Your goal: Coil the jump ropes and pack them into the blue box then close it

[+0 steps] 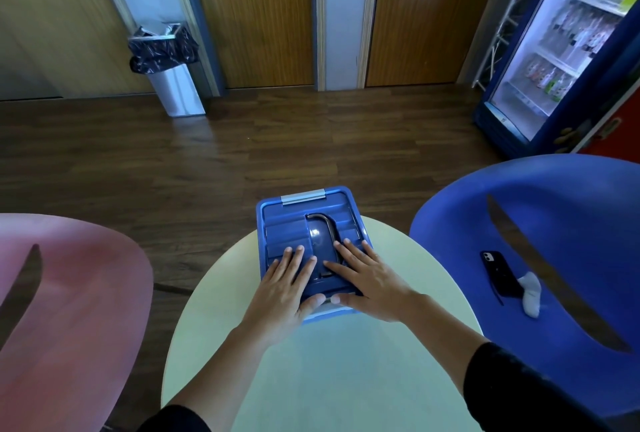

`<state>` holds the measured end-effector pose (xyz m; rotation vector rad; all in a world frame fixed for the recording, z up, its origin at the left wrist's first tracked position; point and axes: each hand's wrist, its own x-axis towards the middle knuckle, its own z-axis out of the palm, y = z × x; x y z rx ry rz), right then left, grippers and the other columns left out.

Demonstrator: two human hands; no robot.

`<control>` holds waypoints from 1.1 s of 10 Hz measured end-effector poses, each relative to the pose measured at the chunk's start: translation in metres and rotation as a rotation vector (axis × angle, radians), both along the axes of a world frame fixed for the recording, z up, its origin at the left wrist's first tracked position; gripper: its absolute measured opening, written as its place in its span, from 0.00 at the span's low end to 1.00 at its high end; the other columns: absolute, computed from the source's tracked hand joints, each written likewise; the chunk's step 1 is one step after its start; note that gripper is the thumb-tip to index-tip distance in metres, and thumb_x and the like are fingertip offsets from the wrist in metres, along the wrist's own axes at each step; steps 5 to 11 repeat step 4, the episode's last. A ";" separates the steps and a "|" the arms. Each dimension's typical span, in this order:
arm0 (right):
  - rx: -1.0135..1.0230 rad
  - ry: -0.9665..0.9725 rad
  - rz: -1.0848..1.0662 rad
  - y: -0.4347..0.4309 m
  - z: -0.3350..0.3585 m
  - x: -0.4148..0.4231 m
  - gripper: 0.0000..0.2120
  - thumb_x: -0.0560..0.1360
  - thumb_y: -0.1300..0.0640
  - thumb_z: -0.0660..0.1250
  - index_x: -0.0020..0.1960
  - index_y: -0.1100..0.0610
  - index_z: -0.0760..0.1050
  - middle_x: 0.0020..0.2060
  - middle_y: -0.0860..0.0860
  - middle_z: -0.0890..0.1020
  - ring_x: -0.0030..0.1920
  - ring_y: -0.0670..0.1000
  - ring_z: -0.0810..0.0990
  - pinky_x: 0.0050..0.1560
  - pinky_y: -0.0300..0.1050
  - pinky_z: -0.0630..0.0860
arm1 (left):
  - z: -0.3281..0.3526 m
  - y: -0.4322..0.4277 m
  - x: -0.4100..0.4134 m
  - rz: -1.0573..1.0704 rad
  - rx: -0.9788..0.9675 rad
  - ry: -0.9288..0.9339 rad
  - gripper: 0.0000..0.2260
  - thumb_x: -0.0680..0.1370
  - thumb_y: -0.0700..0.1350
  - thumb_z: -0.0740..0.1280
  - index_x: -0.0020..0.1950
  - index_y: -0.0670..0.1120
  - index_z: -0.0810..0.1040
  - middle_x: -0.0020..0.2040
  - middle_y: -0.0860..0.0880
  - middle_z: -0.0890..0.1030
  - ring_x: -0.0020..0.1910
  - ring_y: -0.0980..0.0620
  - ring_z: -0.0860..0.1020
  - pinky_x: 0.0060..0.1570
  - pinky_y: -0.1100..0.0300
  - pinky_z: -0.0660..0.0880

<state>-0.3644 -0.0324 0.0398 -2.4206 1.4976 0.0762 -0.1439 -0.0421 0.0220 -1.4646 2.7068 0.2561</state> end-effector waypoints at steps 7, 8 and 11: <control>0.026 -0.459 -0.324 0.023 0.022 -0.007 0.35 0.76 0.35 0.55 0.78 0.46 0.52 0.78 0.44 0.48 0.77 0.43 0.42 0.76 0.40 0.42 | 0.024 0.006 0.004 0.231 0.129 0.403 0.38 0.73 0.72 0.52 0.78 0.51 0.58 0.79 0.51 0.53 0.79 0.50 0.49 0.76 0.54 0.53; 0.026 -0.459 -0.324 0.023 0.022 -0.007 0.35 0.76 0.35 0.55 0.78 0.46 0.52 0.78 0.44 0.48 0.77 0.43 0.42 0.76 0.40 0.42 | 0.024 0.006 0.004 0.231 0.129 0.403 0.38 0.73 0.72 0.52 0.78 0.51 0.58 0.79 0.51 0.53 0.79 0.50 0.49 0.76 0.54 0.53; 0.026 -0.459 -0.324 0.023 0.022 -0.007 0.35 0.76 0.35 0.55 0.78 0.46 0.52 0.78 0.44 0.48 0.77 0.43 0.42 0.76 0.40 0.42 | 0.024 0.006 0.004 0.231 0.129 0.403 0.38 0.73 0.72 0.52 0.78 0.51 0.58 0.79 0.51 0.53 0.79 0.50 0.49 0.76 0.54 0.53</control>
